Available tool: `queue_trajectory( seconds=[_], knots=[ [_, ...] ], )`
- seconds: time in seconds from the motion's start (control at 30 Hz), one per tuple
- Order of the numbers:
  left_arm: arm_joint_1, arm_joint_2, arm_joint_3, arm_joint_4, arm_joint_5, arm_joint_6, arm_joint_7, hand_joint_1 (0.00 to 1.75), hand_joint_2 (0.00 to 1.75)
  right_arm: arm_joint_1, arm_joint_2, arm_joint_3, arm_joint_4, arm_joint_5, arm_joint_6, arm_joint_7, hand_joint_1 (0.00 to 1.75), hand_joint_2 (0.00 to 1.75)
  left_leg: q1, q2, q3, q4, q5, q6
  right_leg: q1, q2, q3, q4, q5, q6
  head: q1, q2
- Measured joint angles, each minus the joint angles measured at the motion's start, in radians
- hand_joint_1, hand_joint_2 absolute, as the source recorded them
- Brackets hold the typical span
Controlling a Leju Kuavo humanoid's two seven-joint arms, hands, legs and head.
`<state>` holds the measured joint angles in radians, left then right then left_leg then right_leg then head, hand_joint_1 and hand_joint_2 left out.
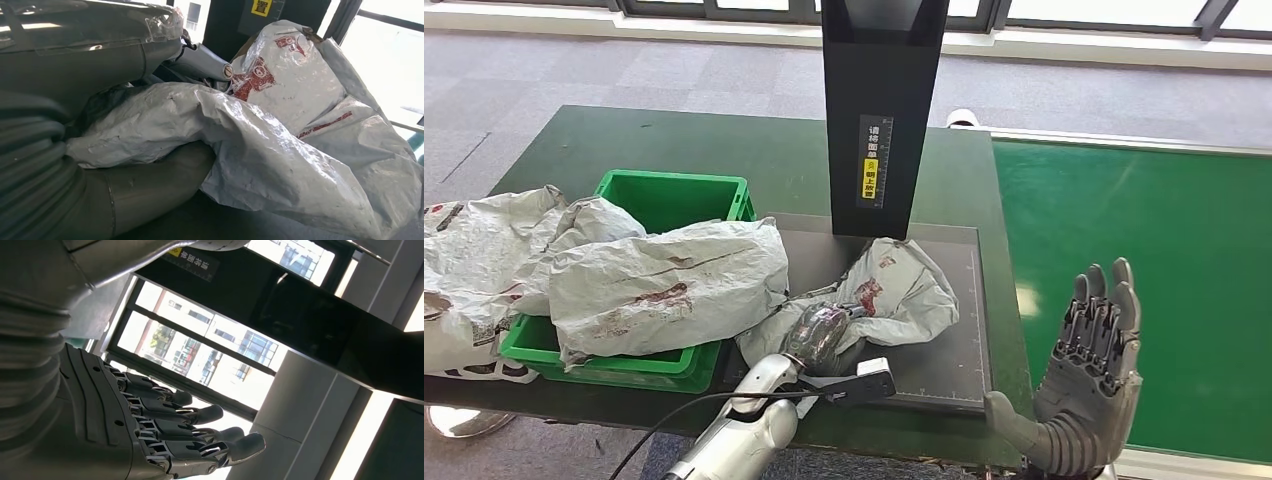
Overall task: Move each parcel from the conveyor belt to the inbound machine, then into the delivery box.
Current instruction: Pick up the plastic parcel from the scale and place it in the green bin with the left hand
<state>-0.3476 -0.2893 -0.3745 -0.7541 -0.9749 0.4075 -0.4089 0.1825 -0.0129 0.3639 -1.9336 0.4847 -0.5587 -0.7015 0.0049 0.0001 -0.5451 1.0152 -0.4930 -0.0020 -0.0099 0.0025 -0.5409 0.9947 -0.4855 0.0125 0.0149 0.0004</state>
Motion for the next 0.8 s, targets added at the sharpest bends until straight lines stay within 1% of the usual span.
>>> queue_trajectory(
  seconds=[0.1, 0.17, 0.23, 0.33, 0.43, 0.5, 0.57, 0.63, 0.8],
  knots=[
    [0.028, 0.006, 0.0, -0.048, 0.001, 0.052, -0.012, 1.75, 1.75, 0.005, 0.003, 0.0, -0.006, 0.008, -0.012, 0.0, 0.0, 1.75, 0.0, 0.0, 0.0, 0.0, 0.0, 0.0, 0.0, 0.0, 0.0, 0.0, 0.0, 0.0, 0.0, 0.0],
    [0.071, 0.017, 0.0, -0.137, 0.001, 0.083, -0.02, 1.75, 1.75, 0.012, 0.007, 0.0, -0.013, 0.018, -0.021, 0.0, 0.0, 1.75, 0.0, 0.0, -0.001, 0.0, 0.0, 0.0, 0.0, 0.0, -0.001, 0.0, 0.0, 0.0, 0.0, 0.0],
    [0.131, 0.033, 0.0, -0.275, -0.005, 0.101, -0.023, 1.75, 1.75, 0.024, 0.011, 0.0, -0.021, 0.027, -0.032, 0.0, 0.0, 1.75, 0.0, 0.001, -0.001, 0.0, 0.0, 0.0, 0.0, 0.001, -0.002, 0.0, -0.001, -0.001, 0.0, 0.0],
    [0.228, 0.066, 0.0, -0.533, -0.017, 0.132, -0.032, 1.75, 1.75, 0.05, 0.013, -0.001, -0.036, 0.029, -0.054, 0.0, 0.0, 1.75, 0.0, 0.001, -0.002, 0.0, -0.001, -0.001, 0.0, 0.001, -0.003, 0.0, -0.001, -0.001, 0.0, 0.0],
    [0.317, 0.105, -0.002, -0.783, -0.093, 0.223, -0.052, 1.75, 1.75, 0.086, 0.006, -0.001, -0.052, 0.004, -0.074, 0.0, 0.0, 1.75, 0.001, 0.0, -0.003, -0.001, -0.001, -0.001, 0.001, 0.0, -0.004, 0.0, -0.002, -0.002, 0.0, 0.0],
    [0.359, 0.13, -0.001, -0.922, -0.157, 0.276, -0.049, 1.75, 1.75, 0.112, -0.006, -0.001, -0.062, -0.013, -0.089, 0.0, 0.0, 1.75, 0.001, 0.0, -0.003, -0.001, -0.001, -0.001, 0.001, 0.0, -0.004, 0.0, -0.003, -0.002, 0.0, 0.0],
    [0.376, 0.159, 0.004, -1.02, -0.169, 0.289, -0.03, 1.75, 1.75, 0.133, -0.02, 0.0, -0.073, -0.021, -0.104, 0.0, 0.0, 1.75, 0.001, 0.0, -0.003, -0.001, -0.001, -0.001, 0.001, -0.001, -0.004, 0.0, -0.003, -0.002, 0.0, 0.0],
    [0.378, 0.187, 0.013, -1.085, -0.156, 0.29, -0.01, 1.75, 1.75, 0.149, -0.03, 0.0, -0.084, -0.026, -0.108, 0.0, 0.0, 1.75, 0.001, 0.0, -0.003, -0.001, -0.001, -0.002, 0.001, 0.0, -0.004, 0.0, -0.003, -0.002, 0.0, 0.0],
    [0.358, 0.254, 0.041, -1.17, -0.073, 0.29, 0.033, 1.75, 1.75, 0.168, -0.041, 0.0, -0.109, -0.036, -0.083, 0.0, 0.0, 1.75, 0.001, 0.0, -0.002, -0.001, 0.0, -0.003, 0.001, 0.0, -0.004, 0.001, -0.002, -0.002, 0.0, 0.0]
  ],
)
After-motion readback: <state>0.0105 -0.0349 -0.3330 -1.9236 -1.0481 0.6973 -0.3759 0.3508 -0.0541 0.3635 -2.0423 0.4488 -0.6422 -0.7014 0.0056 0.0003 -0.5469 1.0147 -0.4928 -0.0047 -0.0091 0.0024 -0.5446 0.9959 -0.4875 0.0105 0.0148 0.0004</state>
